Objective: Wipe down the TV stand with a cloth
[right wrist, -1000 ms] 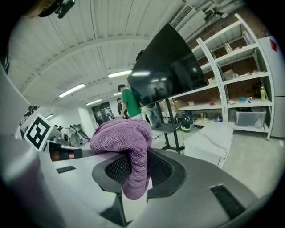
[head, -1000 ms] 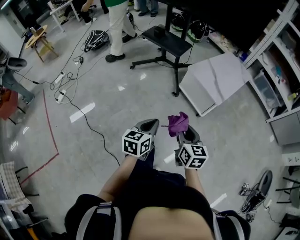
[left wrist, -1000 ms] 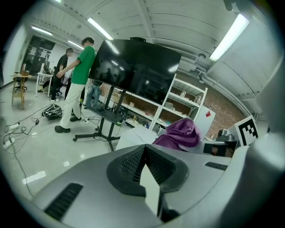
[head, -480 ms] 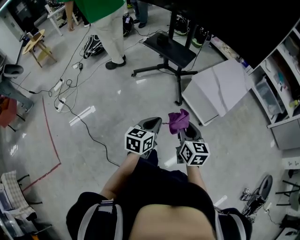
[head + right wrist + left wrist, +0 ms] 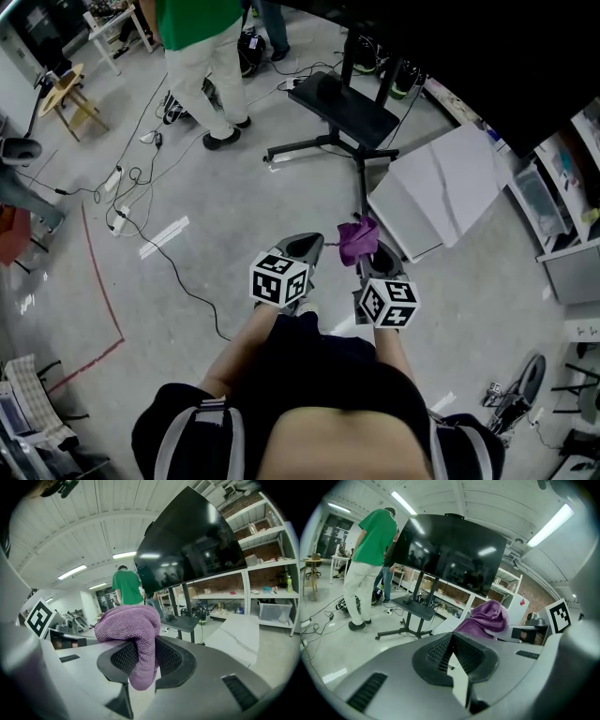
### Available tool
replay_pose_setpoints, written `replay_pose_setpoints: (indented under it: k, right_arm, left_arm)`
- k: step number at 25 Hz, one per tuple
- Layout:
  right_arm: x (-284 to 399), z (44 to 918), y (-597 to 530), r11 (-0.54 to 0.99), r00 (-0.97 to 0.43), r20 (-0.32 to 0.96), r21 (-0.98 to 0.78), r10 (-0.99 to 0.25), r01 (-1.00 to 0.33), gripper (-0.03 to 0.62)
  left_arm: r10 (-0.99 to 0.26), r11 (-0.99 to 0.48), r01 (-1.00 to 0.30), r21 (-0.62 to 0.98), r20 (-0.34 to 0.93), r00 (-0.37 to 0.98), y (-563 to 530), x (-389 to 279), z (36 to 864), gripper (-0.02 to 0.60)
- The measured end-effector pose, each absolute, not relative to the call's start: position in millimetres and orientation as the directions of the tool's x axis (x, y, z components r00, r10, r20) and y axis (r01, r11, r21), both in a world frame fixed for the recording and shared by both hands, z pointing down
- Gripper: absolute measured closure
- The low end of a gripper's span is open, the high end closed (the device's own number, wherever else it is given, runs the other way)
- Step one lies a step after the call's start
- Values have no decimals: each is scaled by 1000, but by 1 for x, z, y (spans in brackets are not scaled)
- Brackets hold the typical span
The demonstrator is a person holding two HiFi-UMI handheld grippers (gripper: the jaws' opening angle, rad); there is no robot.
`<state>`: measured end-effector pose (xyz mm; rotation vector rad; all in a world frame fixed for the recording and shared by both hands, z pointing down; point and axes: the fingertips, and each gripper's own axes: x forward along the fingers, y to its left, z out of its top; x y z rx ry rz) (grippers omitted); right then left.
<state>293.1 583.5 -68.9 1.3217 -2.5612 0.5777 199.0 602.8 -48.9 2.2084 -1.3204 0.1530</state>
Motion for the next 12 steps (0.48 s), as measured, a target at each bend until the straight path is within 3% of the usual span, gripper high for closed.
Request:
replay_pose_setpoints:
  k: [12]
  right_arm:
    - [262, -57, 557, 559, -604, 380, -235, -700, -795, 496]
  left_arm:
    - [-778, -321, -841, 436, 386, 496, 578, 171, -34, 575]
